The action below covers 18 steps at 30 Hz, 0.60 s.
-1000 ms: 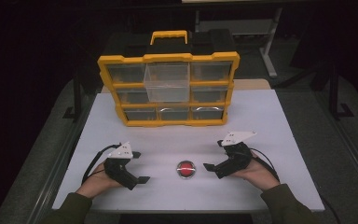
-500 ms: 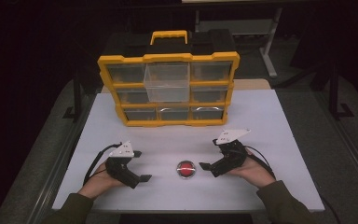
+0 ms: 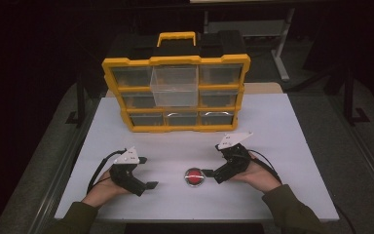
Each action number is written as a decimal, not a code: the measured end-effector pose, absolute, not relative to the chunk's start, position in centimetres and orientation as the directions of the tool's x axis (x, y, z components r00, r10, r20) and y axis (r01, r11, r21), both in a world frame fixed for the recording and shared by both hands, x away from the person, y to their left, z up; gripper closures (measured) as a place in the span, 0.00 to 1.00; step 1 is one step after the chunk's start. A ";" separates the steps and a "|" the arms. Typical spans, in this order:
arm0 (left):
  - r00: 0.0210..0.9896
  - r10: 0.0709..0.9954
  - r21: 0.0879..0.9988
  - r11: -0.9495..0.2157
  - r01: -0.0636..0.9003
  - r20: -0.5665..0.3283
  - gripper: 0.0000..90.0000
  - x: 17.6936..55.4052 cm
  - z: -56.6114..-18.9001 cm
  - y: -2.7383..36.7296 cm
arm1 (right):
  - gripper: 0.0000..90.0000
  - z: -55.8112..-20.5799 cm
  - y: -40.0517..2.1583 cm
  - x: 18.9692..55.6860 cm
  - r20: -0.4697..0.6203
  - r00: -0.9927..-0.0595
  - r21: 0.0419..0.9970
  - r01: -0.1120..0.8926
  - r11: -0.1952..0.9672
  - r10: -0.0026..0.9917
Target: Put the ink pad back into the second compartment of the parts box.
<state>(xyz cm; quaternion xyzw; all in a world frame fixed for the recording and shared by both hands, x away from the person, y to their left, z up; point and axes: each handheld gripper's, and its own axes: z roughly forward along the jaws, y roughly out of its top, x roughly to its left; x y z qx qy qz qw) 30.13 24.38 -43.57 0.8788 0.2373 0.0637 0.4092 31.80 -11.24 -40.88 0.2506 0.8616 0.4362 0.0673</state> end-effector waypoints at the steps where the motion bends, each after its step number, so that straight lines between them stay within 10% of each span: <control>1: 0.880 0.468 0.750 -0.552 0.364 -0.083 0.00 30.1 -43.6 24.4 | 0.00 -40.9 -11.1 31.8 0.103 -0.867 0.786 0.372 0.494 0.488; 18: 0.884 0.458 0.756 -0.546 0.362 -0.092 0.00 30.0 -43.4 24.4 | 0.00 -40.8 -9.3 32.6 0.106 -0.879 0.783 0.361 0.506 0.464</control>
